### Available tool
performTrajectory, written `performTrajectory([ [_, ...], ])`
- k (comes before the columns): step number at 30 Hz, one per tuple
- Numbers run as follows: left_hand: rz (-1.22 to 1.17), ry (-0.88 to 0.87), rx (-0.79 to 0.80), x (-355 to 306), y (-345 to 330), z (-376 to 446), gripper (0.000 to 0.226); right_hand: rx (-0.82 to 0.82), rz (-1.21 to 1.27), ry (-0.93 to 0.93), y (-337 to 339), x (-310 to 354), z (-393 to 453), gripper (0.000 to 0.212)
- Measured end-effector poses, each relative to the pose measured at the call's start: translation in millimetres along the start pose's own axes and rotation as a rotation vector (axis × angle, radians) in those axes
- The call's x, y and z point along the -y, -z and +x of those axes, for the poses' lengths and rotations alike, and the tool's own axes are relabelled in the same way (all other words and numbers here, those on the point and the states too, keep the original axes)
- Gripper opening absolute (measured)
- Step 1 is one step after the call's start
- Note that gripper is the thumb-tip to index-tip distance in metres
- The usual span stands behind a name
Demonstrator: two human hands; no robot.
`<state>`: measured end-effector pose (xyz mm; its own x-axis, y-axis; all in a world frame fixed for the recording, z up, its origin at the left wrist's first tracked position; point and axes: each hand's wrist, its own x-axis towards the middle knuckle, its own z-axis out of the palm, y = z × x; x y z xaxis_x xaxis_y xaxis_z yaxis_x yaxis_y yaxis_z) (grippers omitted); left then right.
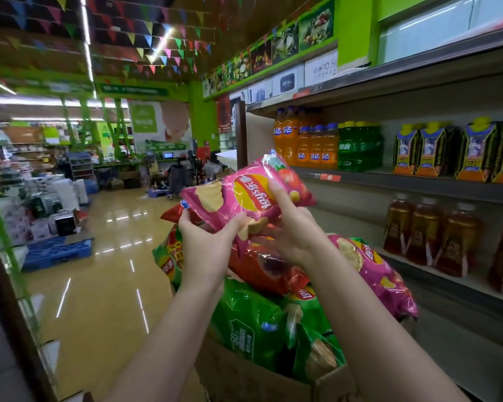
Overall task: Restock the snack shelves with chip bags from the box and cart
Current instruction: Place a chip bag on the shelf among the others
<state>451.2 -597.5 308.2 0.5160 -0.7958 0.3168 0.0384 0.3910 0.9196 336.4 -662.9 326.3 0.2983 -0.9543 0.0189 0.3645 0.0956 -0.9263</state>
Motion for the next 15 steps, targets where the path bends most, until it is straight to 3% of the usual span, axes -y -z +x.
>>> performTrajectory([
  [3,-0.128,-0.089,0.264,-11,26,-39,0.100,0.083,0.049,0.061,8,16,-14,0.055],
  [6,-0.194,-0.067,0.418,-24,57,-51,0.100,0.256,-0.146,0.051,28,34,-29,0.058],
  [11,-0.008,0.243,0.422,-25,47,-44,0.073,0.403,-0.646,0.093,31,29,-40,0.044],
  [13,0.064,0.254,0.403,-19,42,-50,0.069,0.457,-0.785,0.134,24,20,-42,0.051],
  [15,0.038,0.226,0.247,-17,50,-52,0.067,0.457,-0.727,0.205,22,14,-39,0.054],
])
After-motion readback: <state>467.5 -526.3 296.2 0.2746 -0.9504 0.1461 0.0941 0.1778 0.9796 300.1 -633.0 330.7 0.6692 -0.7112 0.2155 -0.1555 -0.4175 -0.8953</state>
